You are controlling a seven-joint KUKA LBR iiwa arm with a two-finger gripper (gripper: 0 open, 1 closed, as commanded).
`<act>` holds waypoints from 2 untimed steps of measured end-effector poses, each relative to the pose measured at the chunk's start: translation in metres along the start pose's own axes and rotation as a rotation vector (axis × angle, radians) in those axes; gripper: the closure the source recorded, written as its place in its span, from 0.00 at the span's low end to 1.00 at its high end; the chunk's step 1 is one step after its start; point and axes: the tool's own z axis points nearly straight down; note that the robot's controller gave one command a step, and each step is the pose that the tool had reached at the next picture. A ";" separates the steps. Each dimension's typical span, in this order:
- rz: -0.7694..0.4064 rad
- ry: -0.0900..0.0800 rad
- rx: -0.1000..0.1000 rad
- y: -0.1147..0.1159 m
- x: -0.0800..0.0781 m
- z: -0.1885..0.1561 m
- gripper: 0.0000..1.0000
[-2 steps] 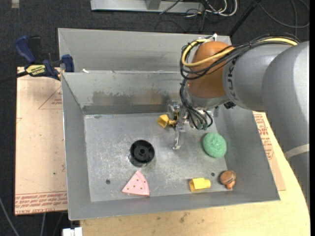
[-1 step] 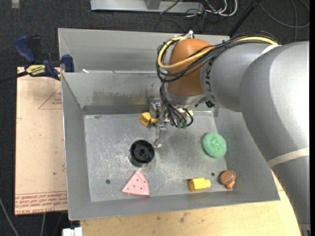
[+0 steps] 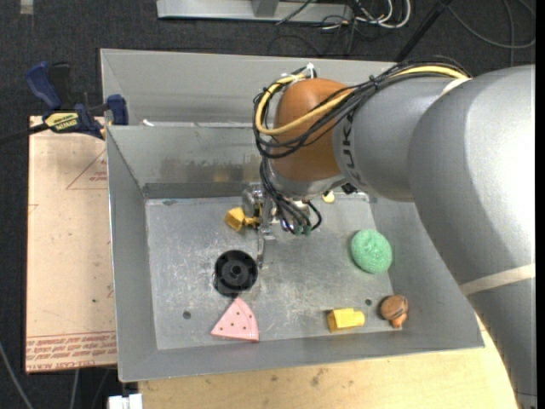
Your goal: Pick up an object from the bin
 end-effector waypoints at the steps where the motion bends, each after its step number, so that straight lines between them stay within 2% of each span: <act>1: -0.161 -0.008 -0.001 0.017 0.000 0.003 1.00; 2: -0.162 0.000 0.000 0.016 0.002 0.006 0.00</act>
Offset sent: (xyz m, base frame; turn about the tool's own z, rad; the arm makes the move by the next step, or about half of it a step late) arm 0.0000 0.0000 0.0000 0.0000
